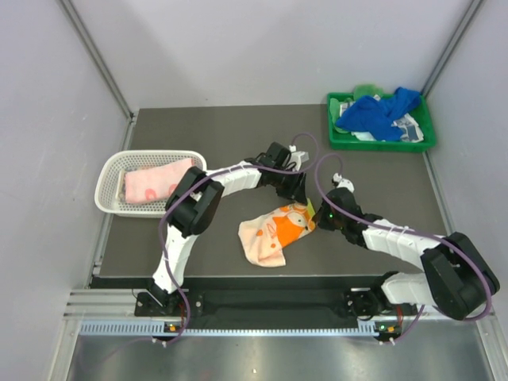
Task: Fold and stack the towels
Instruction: Flatten out the crumpled towel
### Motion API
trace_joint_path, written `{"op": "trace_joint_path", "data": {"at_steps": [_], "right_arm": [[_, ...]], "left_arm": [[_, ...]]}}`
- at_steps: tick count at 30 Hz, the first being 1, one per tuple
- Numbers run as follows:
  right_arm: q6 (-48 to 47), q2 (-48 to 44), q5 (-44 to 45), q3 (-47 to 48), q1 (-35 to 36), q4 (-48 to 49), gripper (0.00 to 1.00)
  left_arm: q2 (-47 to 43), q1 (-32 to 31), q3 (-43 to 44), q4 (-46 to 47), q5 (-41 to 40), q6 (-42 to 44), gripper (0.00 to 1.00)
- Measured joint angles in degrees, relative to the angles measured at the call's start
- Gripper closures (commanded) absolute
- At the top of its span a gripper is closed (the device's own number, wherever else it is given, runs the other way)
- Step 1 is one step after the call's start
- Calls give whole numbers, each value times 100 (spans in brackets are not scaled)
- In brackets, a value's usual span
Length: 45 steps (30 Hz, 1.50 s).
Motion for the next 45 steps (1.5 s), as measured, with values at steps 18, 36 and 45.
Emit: {"op": "trace_joint_path", "data": {"at_steps": [18, 36, 45], "right_arm": [[-656, 409, 389, 1499, 4, -763, 99], [-1482, 492, 1049, 3807, 33, -1585, 96], [-1471, 101, 1058, 3307, 306, -1526, 92]], "left_arm": [[-131, 197, 44, 66, -195, -136, 100], [-3005, 428, -645, 251, -2371, -772, 100], [-4203, 380, -2330, 448, -2959, -1373, 100]]}}
